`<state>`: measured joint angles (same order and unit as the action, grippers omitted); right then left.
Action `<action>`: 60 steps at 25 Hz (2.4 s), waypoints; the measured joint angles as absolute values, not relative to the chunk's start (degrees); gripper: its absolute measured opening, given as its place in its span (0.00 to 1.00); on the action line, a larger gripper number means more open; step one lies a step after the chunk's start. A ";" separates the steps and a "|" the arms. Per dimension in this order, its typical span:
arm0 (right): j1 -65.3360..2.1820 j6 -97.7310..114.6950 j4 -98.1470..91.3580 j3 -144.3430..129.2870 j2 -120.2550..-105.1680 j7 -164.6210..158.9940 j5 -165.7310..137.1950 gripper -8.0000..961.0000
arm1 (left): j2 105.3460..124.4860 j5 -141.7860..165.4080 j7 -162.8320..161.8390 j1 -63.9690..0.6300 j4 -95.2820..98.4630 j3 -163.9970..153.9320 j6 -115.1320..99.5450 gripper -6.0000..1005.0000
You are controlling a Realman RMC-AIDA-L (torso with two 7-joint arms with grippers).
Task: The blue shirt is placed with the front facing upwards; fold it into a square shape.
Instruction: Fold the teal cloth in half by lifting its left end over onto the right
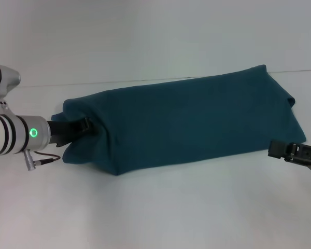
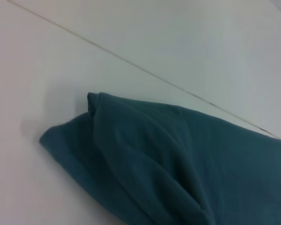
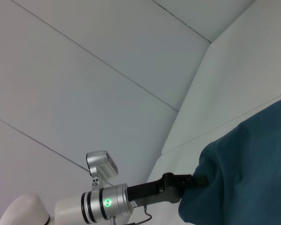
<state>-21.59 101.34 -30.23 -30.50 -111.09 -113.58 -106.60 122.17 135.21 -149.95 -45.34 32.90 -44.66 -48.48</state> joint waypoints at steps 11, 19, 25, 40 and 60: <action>-21.89 101.20 -30.23 -29.96 -111.01 -113.81 -106.61 0.70 | 120.31 126.65 -146.97 -40.22 37.21 -42.20 -54.37 0.08; -21.97 100.91 -30.23 -29.75 -111.03 -113.93 -106.61 0.70 | 118.57 126.91 -143.35 -38.50 35.24 -33.81 -58.17 0.08; -21.97 100.90 -30.23 -29.70 -111.15 -114.01 -106.61 0.70 | 117.14 127.27 -141.13 -36.97 34.03 -27.69 -60.80 0.08; -21.88 100.89 -29.53 -29.70 -111.30 -114.08 -106.61 0.70 | 115.16 137.53 -143.72 -35.47 37.21 -16.28 -57.22 0.08; -21.80 100.81 -29.53 -29.71 -111.10 -113.58 -107.00 0.70 | 115.93 120.25 -139.89 -35.98 39.64 -17.56 -74.51 0.07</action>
